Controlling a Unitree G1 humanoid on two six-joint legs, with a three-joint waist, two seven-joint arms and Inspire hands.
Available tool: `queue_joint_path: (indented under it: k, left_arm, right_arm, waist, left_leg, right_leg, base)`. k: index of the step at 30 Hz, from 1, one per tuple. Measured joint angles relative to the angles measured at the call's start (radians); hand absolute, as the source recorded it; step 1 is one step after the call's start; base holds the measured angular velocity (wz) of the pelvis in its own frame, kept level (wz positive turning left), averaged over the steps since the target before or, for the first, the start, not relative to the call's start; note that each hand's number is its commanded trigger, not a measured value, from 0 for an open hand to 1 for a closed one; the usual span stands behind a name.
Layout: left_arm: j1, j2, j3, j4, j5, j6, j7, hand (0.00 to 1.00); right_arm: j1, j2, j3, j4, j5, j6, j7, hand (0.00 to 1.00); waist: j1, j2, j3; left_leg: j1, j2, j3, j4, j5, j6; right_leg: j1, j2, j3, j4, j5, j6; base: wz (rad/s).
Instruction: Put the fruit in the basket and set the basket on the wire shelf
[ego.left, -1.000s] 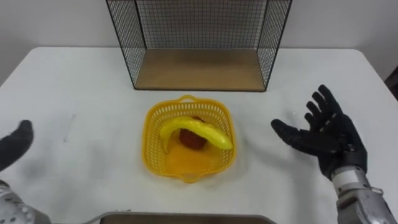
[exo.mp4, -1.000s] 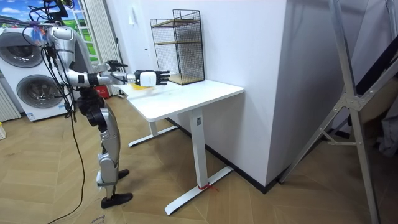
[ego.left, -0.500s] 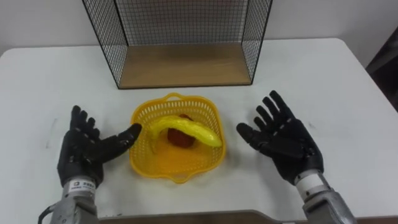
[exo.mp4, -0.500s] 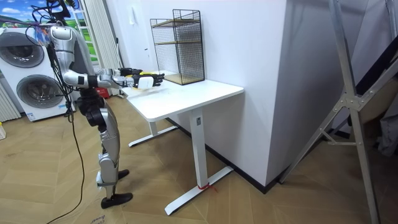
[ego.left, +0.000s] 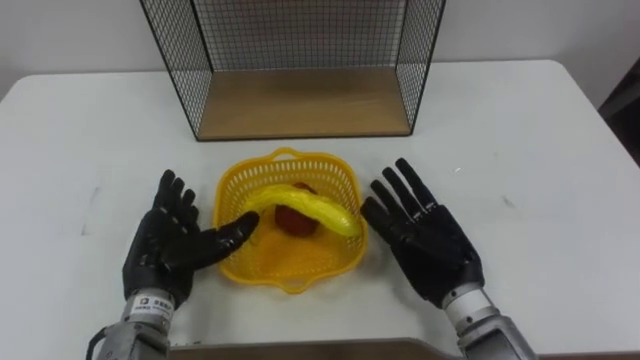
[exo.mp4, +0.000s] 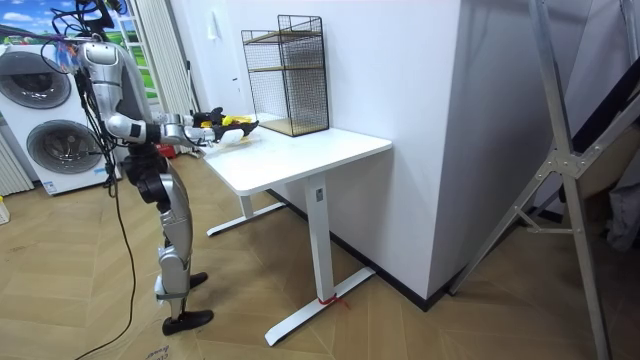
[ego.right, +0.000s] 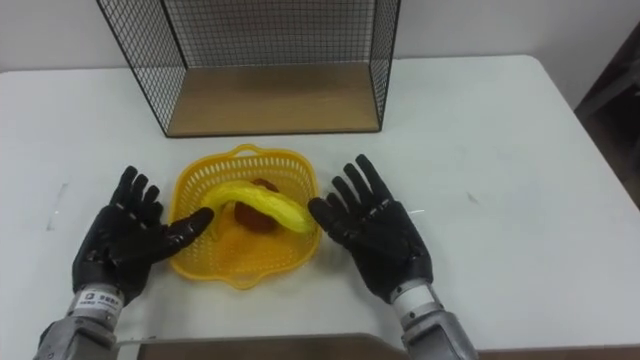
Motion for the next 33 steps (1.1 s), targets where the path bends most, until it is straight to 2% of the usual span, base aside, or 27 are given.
queue_joint_path:
  k: [7,11,14,23,25,26,29,31,33]
  left_arm:
    - [0.0,-0.004,-0.002,0.003,-0.001,-0.008,-0.003,0.0]
    - [0.005,0.003,-0.022,0.005,-0.024,-0.024,-0.004,0.0]
    - [0.006,0.002,-0.043,0.013,-0.025,-0.045,-0.004,0.0]
    - [0.0,-0.008,-0.068,0.021,-0.101,-0.084,-0.005,0.0]
    - [-0.002,-0.009,-0.071,0.021,-0.099,-0.091,-0.005,0.0]
    - [-0.007,-0.011,-0.073,0.021,-0.098,-0.095,-0.005,0.0]
    - [-0.016,-0.012,-0.078,0.021,-0.099,-0.099,-0.005,0.0]
    - [-0.026,-0.013,-0.087,0.021,-0.099,-0.094,-0.005,0.0]
    - [-0.036,-0.014,-0.133,0.021,-0.099,-0.088,-0.004,0.0]
  right_arm:
    - [-0.001,-0.003,0.023,0.0,0.0,0.0,0.008,0.0]
    - [-0.001,-0.006,0.062,0.006,-0.001,-0.001,0.014,0.0]
    - [-0.01,0.008,0.088,0.03,-0.015,-0.003,0.021,0.0]
    - [-0.062,0.011,0.133,0.044,-0.02,-0.004,0.033,0.0]
    - [-0.076,0.013,0.143,0.071,-0.026,-0.011,0.041,0.0]
    - [-0.08,0.013,0.143,0.072,-0.062,-0.018,0.042,0.0]
    - [-0.084,0.014,0.141,0.072,-0.139,-0.037,0.042,0.0]
    - [-0.096,0.014,0.138,0.072,-0.152,-0.039,0.026,0.0]
    - [-0.108,0.02,0.134,0.072,-0.213,-0.068,-0.014,0.0]
  waist:
    - [0.0,0.0,-0.0002]
    - [0.0,0.0,0.0003]
    - [0.0,-0.001,0.001]
    - [0.0,-0.016,0.0092]
    - [-0.002,-0.025,0.0085]
    - [-0.003,-0.03,0.0108]
    - [-0.007,-0.039,0.0094]
    - [-0.013,-0.039,0.0098]
    - [-0.028,-0.036,0.0107]
  left_leg:
    - [-0.004,0.0,-0.001,0.0,0.0,0.0]
    - [-0.003,-0.001,-0.003,0.001,0.0,0.0]
    - [-0.004,-0.002,-0.004,0.001,0.0,0.0]
    - [-0.008,-0.001,-0.002,0.002,0.001,0.002]
    - [-0.014,-0.001,-0.002,0.005,0.001,0.002]
    - [-0.019,-0.001,-0.004,0.01,0.002,0.003]
    - [-0.031,-0.001,-0.012,0.022,0.002,0.003]
    - [-0.039,-0.001,-0.017,0.033,0.001,0.004]
    - [-0.045,-0.001,-0.025,0.036,0.001,0.004]
  right_leg:
    - [-0.004,0.0,0.001,0.0,0.0,0.0]
    - [-0.003,0.0,-0.001,-0.001,0.0,0.0]
    - [-0.004,0.0,0.0,-0.001,0.0,0.0]
    - [-0.017,-0.002,-0.001,0.014,0.0,0.0]
    - [-0.017,-0.002,-0.001,0.014,0.0,0.0]
    - [-0.019,-0.002,-0.002,0.015,0.0,0.0]
    - [-0.022,-0.002,-0.004,0.014,0.001,0.001]
    - [-0.022,-0.002,-0.009,0.014,0.002,0.001]
    - [-0.02,-0.002,-0.023,0.014,0.005,0.0]
  base:
    - [0.0]
    - [0.0]
    - [0.0]
    - [0.0]
    - [0.02]
    - [0.05]
    - [0.06]
    - [0.1]
    - [0.13]
